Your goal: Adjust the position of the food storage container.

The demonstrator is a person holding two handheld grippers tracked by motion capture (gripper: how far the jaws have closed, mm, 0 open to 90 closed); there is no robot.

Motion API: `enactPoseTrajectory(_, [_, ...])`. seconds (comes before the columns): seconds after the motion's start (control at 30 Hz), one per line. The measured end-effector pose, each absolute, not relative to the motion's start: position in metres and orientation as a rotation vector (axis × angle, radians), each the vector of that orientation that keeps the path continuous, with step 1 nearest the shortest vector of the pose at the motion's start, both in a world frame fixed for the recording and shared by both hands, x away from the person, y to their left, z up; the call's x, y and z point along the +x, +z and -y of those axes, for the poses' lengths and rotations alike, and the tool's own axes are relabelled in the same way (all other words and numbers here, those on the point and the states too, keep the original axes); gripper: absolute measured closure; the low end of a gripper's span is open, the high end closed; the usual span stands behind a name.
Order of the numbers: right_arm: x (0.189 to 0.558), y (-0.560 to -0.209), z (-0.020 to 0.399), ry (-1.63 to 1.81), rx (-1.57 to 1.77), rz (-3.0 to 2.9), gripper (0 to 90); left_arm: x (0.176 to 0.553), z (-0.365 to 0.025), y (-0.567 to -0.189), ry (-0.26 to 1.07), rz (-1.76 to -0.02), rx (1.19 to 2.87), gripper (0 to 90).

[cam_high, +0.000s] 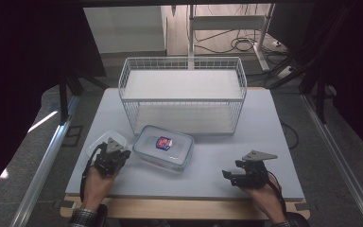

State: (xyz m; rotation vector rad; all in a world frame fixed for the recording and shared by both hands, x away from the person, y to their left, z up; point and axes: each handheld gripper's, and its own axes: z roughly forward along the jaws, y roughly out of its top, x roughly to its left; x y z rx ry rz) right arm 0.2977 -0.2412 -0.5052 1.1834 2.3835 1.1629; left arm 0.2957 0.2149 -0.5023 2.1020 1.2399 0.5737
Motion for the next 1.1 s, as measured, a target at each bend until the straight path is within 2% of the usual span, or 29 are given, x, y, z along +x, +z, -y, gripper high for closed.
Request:
enactPoseTrajectory(0.1, [0.298,-0.505,0.241,1.159,1.185,-2.387,30.8,0.301,-0.207,-0.503,0.619,-1.265,2.115,89.9])
enactPoseTrajectory(0.3, [0.298,-0.506,0.241,1.155,1.188,-2.403,32.0,0.307,-0.206,-0.504,0.629,-1.304,2.116,90.0])
enactPoseTrajectory(0.57, [0.300,-0.506,0.239,1.154,1.172,-2.421,33.8,0.306,-0.195,-0.503,0.560,-1.242,2.124,90.0])
enactPoseTrajectory(0.8, [0.302,-0.504,0.236,1.167,1.148,-2.430,36.6,0.307,-0.180,-0.503,0.447,-1.160,2.122,90.0])
enactPoseTrajectory(0.9, [0.305,-0.500,0.233,1.183,1.130,-2.430,41.0,0.310,-0.175,-0.503,0.385,-1.131,2.120,89.9])
enactPoseTrajectory(0.93, [0.308,-0.498,0.231,1.182,1.118,-2.433,44.8,0.312,-0.172,-0.504,0.392,-1.150,2.135,89.4])
enactPoseTrajectory(0.97, [0.308,-0.498,0.231,1.182,1.118,-2.433,44.8,0.314,-0.170,-0.504,0.401,-1.158,2.149,89.4])
enactPoseTrajectory(1.0, [0.311,-0.495,0.228,1.179,1.107,-2.433,51.8,0.318,-0.167,-0.505,0.406,-1.175,2.161,89.3])
enactPoseTrajectory(1.03, [0.311,-0.495,0.228,1.179,1.107,-2.433,51.8,0.321,-0.165,-0.506,0.414,-1.185,2.165,89.3])
enactPoseTrajectory(1.07, [0.315,-0.493,0.224,1.181,1.110,-2.430,59.9,0.328,-0.159,-0.507,0.448,-1.200,2.198,89.5])
enactPoseTrajectory(1.1, [0.315,-0.493,0.224,1.181,1.110,-2.430,59.9,0.328,-0.159,-0.507,0.448,-1.200,2.198,89.9])
